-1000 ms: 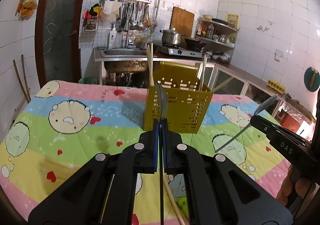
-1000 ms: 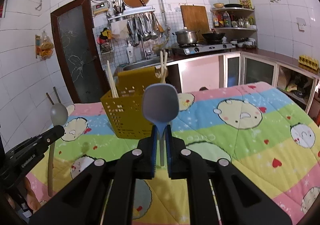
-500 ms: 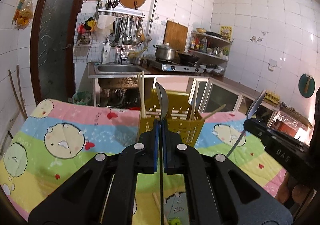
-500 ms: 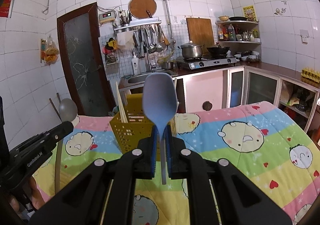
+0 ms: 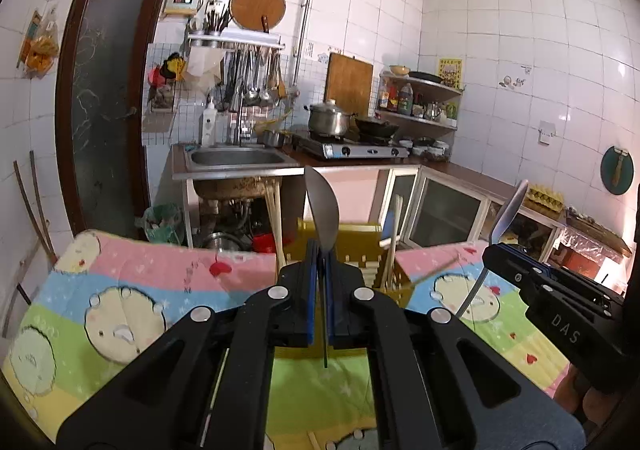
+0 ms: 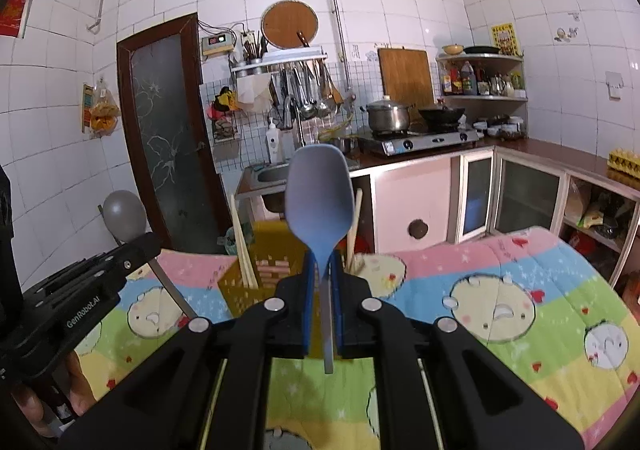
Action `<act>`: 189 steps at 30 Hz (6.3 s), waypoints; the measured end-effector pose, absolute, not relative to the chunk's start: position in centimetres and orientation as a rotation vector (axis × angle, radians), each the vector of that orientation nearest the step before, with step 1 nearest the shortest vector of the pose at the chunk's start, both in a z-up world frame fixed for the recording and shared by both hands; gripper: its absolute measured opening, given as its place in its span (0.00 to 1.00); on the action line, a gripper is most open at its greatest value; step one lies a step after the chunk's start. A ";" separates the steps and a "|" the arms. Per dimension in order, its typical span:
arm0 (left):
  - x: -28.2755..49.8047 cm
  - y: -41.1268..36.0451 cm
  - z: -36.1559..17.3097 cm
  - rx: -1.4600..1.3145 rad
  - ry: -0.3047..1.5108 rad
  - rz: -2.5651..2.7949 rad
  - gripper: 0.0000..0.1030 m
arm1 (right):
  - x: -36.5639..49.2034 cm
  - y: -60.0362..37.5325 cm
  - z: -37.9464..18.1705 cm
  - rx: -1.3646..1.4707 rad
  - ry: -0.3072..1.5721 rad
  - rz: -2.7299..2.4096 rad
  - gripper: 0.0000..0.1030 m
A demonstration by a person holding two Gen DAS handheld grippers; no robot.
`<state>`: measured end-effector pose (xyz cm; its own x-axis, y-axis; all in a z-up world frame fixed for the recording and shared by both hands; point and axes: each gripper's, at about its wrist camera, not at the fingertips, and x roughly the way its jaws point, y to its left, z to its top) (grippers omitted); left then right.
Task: Organize utensils
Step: 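Lift both held utensils and carry them above the caddy, then lower the spatula and spoon into the caddy and open both tools, then move both open tools down toward the frog fork and wooden chopstick, then close the right tool on the green frog fork while the left tool grasps the chopstick, then lift the frog fork and chopstick and carry both above the caddy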
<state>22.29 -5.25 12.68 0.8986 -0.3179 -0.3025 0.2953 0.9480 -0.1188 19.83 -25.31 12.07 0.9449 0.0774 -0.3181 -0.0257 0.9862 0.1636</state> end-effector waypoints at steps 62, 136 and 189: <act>20.5 -0.4 3.3 0.060 0.648 -0.143 0.95 | 16.4 -24.8 3.9 0.079 0.657 -0.007 0.77; 21.2 -8.1 -5.2 0.071 0.969 -0.171 0.20 | 17.2 -27.0 -4.3 0.134 0.904 0.004 0.17; 13.7 -3.3 4.8 -0.070 0.570 -0.212 0.04 | 11.3 -25.0 3.9 0.127 0.544 -0.006 0.16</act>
